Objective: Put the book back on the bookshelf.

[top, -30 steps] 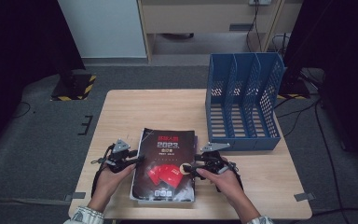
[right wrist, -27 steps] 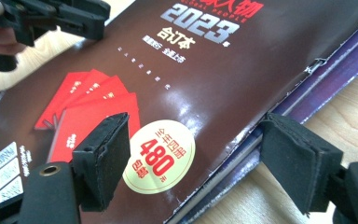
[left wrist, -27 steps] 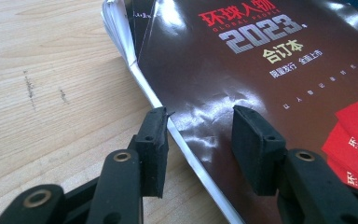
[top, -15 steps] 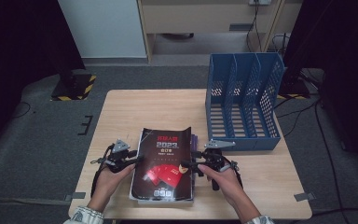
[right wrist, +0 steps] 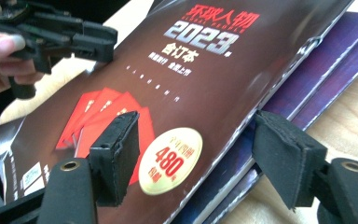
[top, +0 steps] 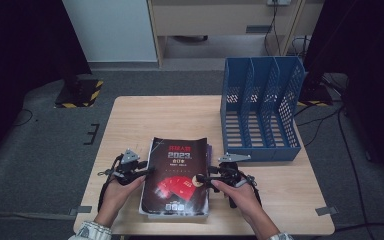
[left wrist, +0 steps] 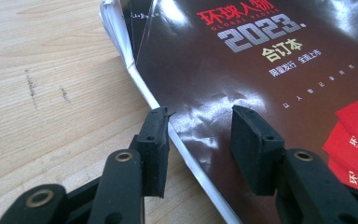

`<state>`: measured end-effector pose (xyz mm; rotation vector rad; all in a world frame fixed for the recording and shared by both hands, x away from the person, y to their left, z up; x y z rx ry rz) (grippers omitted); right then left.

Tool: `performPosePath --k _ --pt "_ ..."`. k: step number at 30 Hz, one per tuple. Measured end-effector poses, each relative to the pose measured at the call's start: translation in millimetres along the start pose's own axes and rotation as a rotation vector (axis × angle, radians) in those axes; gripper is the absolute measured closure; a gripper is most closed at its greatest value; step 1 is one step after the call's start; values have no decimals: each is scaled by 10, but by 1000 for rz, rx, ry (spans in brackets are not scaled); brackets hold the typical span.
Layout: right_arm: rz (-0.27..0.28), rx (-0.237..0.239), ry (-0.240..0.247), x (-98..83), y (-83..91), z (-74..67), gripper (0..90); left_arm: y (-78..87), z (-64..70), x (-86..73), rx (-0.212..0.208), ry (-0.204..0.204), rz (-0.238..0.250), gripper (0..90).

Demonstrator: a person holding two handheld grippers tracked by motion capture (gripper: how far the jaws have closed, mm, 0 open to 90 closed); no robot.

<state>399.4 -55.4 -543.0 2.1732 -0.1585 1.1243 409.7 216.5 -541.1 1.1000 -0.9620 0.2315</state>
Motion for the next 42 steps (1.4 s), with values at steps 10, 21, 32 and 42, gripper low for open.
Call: performPosePath --k 10,21,32,42 --pt "-88 37 159 48 -197 -196 341 -2 -8 -1 -6 1 1 567" --pt "-132 107 159 209 -350 -116 222 -5 -18 -5 -18 8 3 567" --pt "-117 87 191 321 -544 -81 256 -17 -45 -17 -42 38 20 556" --pt "-79 73 205 300 -544 -61 292 -21 -46 -12 -39 33 23 539"
Point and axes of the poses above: each handheld gripper's, and its own axes: y roughly backward along the jaws, x roughly out of its top, z roughly to its right, the point moved 6 cm from there along -y, roughly forward along the jaws, and after that the axes turned 1 degree about y, right-handed, at the moved point
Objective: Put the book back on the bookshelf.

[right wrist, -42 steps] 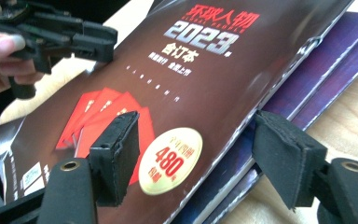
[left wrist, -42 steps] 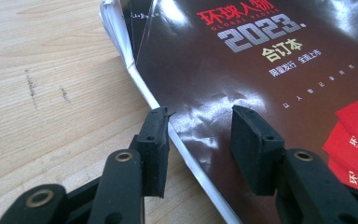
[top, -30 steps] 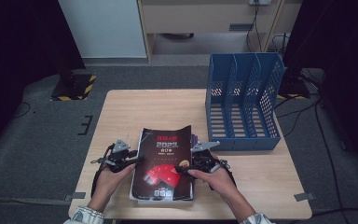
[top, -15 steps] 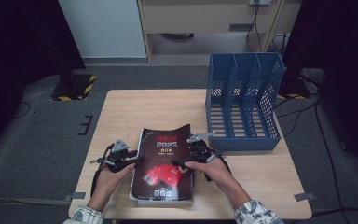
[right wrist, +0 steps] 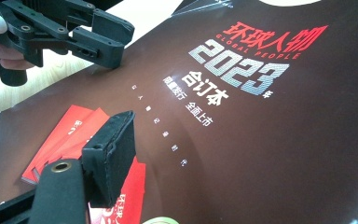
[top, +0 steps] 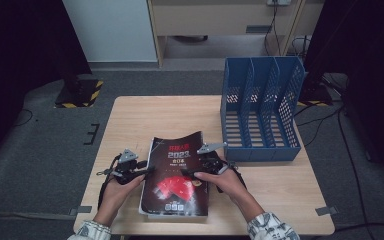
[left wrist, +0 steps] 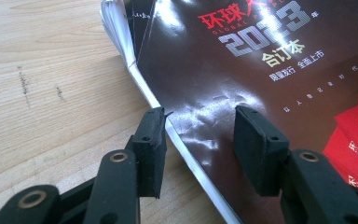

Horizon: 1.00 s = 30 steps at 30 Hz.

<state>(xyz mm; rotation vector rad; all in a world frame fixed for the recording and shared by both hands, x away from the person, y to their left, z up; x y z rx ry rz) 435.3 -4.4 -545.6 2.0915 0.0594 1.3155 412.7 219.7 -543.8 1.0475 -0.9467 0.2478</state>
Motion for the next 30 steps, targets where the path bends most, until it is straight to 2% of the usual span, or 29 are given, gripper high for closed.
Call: performPosePath --k 3,7,10,12,14,15,19,23,25,30 --pt "-2 -4 -25 10 -4 -5 282 -7 -4 4 -7 4 0 538" --pt "-14 -4 -15 24 -19 -24 250 -12 -5 10 -7 3 -2 533" --pt "-36 12 -10 50 -9 -35 279 -16 -7 13 -8 5 -3 531" --pt "-16 31 -17 106 22 -60 310 -15 -3 14 -5 1 -4 532" --pt "-1 39 -12 144 38 -82 318 -17 -1 15 -4 2 -3 531" --pt "1 68 10 204 39 -145 324 -21 -1 17 -4 4 -2 529" --pt "-47 73 27 171 -50 -171 319 -21 -2 16 -3 6 -2 529" --pt "-90 95 -3 119 -51 -162 392 -25 -1 18 -3 6 -1 527" --pt "-85 77 -3 108 -59 -160 442 -25 -1 18 -2 10 0 527" --pt "-67 25 -59 77 -55 -106 603 -22 -8 22 -5 12 2 517"
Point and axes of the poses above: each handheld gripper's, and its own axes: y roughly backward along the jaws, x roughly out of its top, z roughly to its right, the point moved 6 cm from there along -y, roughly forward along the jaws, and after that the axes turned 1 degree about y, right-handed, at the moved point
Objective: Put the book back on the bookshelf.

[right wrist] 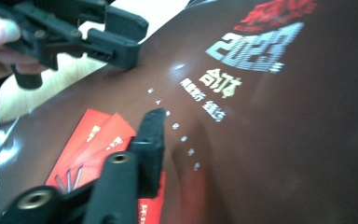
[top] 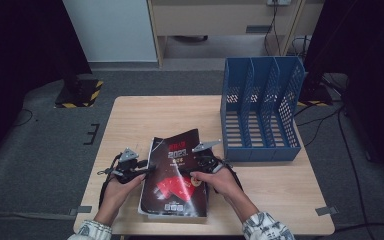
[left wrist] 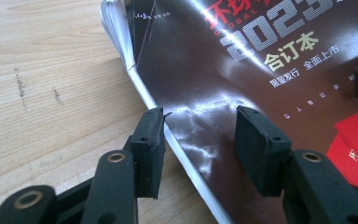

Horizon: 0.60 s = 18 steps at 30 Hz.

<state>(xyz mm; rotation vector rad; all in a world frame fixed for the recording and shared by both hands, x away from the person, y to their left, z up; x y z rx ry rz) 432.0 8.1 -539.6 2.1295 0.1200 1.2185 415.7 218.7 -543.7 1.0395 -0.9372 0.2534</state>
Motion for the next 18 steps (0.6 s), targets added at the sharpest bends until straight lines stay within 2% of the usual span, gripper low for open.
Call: performPosePath --k 2,4,5,8,12,18 --pt "8 -17 -12 2 20 14 660 -5 -21 0 14 10 -6 414" --pt "32 -21 -9 21 45 9 708 12 -42 17 44 12 22 325" --pt "44 -22 -12 36 63 -8 724 21 -42 28 47 15 33 264" --pt "80 -31 25 90 114 -52 761 52 -27 81 30 16 66 181" --pt "119 -42 65 147 183 -84 786 75 28 125 -14 12 102 129" --pt "151 -61 112 198 247 -104 801 39 78 129 -41 8 97 76"
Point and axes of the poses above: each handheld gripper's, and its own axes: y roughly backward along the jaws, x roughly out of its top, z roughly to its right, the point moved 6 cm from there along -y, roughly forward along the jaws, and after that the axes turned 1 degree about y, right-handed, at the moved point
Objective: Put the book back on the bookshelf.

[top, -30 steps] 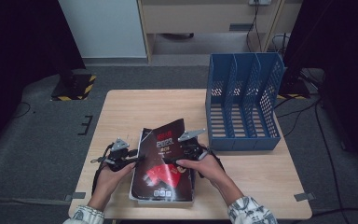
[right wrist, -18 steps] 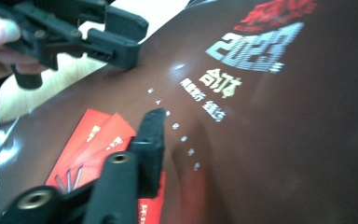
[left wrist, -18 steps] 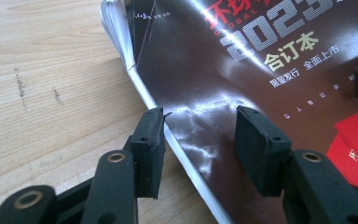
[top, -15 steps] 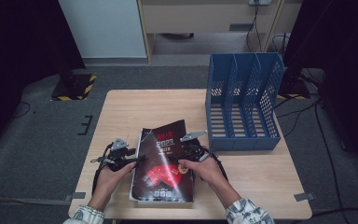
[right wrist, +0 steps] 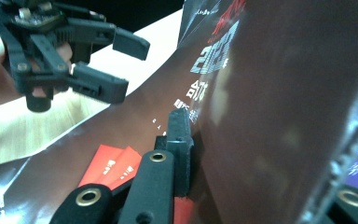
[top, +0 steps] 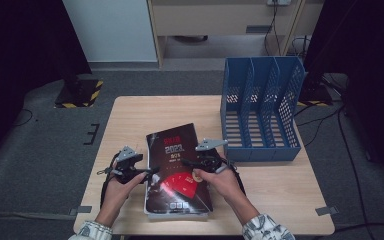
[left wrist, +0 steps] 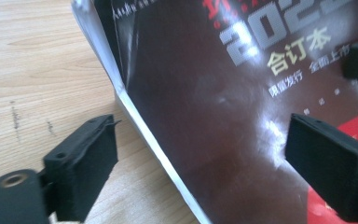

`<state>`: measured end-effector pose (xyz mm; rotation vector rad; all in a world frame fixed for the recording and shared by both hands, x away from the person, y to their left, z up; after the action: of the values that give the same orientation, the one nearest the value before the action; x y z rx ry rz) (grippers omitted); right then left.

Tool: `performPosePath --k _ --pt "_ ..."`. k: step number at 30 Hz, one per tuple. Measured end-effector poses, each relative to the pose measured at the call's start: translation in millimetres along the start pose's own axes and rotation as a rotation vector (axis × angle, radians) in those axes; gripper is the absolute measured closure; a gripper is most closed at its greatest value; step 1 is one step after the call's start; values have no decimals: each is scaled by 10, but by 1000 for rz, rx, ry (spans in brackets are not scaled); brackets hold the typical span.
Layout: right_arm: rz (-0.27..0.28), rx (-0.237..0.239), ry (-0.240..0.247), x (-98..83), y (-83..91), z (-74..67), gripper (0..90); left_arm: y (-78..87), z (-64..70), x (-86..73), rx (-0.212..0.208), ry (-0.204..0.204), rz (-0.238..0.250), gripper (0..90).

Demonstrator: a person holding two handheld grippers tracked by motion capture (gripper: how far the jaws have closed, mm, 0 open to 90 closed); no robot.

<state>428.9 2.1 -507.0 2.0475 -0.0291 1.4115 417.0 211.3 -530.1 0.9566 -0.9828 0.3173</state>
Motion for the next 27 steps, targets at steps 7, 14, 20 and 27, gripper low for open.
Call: performPosePath --k 7,14,20,27 --pt "89 -21 55 144 121 -7 813 -41 97 22 -47 -33 15 86" --pt "157 -15 98 290 205 -57 830 -64 103 2 -62 -48 1 107" --pt "205 8 123 384 279 -106 844 -95 149 -6 -93 -69 -1 129" --pt "228 20 136 417 333 -140 853 -153 165 40 -117 -88 26 132"
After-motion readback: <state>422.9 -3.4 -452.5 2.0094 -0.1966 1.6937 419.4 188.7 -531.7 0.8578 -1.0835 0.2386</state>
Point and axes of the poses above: each handheld gripper's, and its own axes: y roughly backward along the jaws, x roughly out of its top, z roughly to its right, the point moved 6 cm from there along -y, roughly forward along the jaws, and after that the axes turned 1 degree about y, right-handed, at the moved point
